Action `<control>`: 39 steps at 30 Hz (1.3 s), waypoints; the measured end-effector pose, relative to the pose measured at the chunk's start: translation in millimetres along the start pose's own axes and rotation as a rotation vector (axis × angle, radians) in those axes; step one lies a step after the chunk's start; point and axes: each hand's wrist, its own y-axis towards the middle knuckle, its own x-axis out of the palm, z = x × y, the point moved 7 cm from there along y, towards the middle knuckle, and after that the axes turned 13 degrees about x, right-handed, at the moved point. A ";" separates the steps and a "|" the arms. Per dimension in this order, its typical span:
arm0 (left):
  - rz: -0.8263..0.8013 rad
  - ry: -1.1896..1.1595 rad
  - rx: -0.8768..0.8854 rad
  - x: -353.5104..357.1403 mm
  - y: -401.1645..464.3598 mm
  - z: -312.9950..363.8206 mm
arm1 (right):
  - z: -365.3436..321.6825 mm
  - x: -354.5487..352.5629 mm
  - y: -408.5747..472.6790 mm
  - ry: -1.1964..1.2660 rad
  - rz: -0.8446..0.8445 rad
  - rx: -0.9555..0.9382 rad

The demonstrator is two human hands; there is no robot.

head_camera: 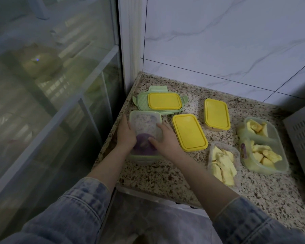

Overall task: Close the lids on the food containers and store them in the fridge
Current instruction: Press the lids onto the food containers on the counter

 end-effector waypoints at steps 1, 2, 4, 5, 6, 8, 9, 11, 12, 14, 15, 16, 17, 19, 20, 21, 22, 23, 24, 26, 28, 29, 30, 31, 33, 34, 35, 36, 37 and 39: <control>0.003 0.042 0.059 0.1 1.6 5.4 | 0.8 -0.8 -1.7 -0.027 -0.046 -0.035; -0.007 0.102 0.135 0.1 4.5 12.1 | 2.7 -0.5 -3.4 -0.045 -0.106 -0.056; -0.070 0.229 0.304 4.5 15.4 26.4 | 8.5 1.1 -6.5 -0.094 -0.228 -0.090; -0.117 0.288 0.384 8.1 21.7 33.4 | 10.0 2.6 -8.0 -0.133 -0.277 -0.120; -0.174 0.338 0.441 13.4 27.7 38.6 | 11.9 4.4 -8.9 -0.170 -0.310 -0.149; -0.294 0.443 0.475 25.2 37.5 41.5 | 15.3 7.7 -8.8 -0.218 -0.321 -0.175; -0.347 0.502 0.470 30.5 41.2 40.1 | 16.5 8.8 -8.1 -0.234 -0.304 -0.177; -0.417 0.574 0.457 37.9 45.6 36.0 | 16.6 11.1 -7.2 -0.271 -0.261 -0.193; -0.431 0.584 0.456 39.9 46.9 35.0 | 16.7 11.7 -6.7 -0.278 -0.246 -0.201; -0.427 0.591 0.453 40.1 49.5 34.2 | 16.1 11.8 -6.2 -0.277 -0.224 -0.216; -0.418 0.597 0.453 39.8 50.5 34.1 | 15.9 11.6 -6.2 -0.280 -0.214 -0.223; -0.406 0.600 0.454 39.7 51.3 34.1 | 15.5 11.6 -6.3 -0.288 -0.205 -0.227; -0.395 0.600 0.456 39.8 51.9 34.4 | 15.0 11.5 -6.5 -0.298 -0.199 -0.231; -0.381 0.600 0.450 40.5 52.0 35.0 | 13.1 11.6 -7.8 -0.319 -0.195 -0.236; -0.379 0.600 0.443 40.9 52.1 35.1 | 12.6 11.3 -8.4 -0.326 -0.196 -0.232; -0.379 0.602 0.437 41.2 52.5 35.2 | 11.8 10.7 -9.4 -0.332 -0.196 -0.229; -0.378 0.609 0.433 41.3 52.6 35.2 | 10.8 10.2 -10.4 -0.338 -0.193 -0.228; -0.377 0.615 0.432 41.3 52.8 35.2 | 9.6 9.4 -11.2 -0.345 -0.191 -0.231; -0.376 0.619 0.431 41.4 52.6 34.9 | 8.8 9.0 -12.2 -0.352 -0.191 -0.233; -0.373 0.621 0.430 41.0 51.5 33.7 | 7.7 8.6 -13.7 -0.360 -0.191 -0.233; -0.367 0.615 0.437 40.4 50.3 33.5 | 6.8 8.2 -14.5 -0.363 -0.190 -0.233; -0.367 0.612 0.442 40.1 49.7 33.6 | 6.8 8.2 -15.1 -0.364 -0.190 -0.232; -0.368 0.607 0.448 39.8 49.5 33.7 | 7.1 8.1 -15.1 -0.364 -0.190 -0.229; -0.367 0.600 0.457 39.2 49.2 34.0 | 7.5 8.1 -15.5 -0.363 -0.189 -0.225; -0.371 0.584 0.465 38.2 49.3 34.2 | 8.8 8.7 -16.4 -0.352 -0.190 -0.216; -0.377 0.573 0.463 37.4 49.5 34.6 | 9.4 9.1 -17.3 -0.333 -0.199 -0.209; -0.388 0.558 0.459 37.3 49.7 34.3 | 10.7 9.7 -18.2 -0.303 -0.222 -0.196; -0.399 0.539 0.453 36.4 50.4 35.4 | 10.9 9.1 -19.2 -0.267 -0.254 -0.179; -0.411 0.514 0.441 35.9 51.6 35.6 | 11.7 8.7 -19.5 -0.230 -0.297 -0.159; -0.411 0.464 0.422 33.0 54.7 36.8 | 12.3 4.7 -18.8 -0.154 -0.379 -0.115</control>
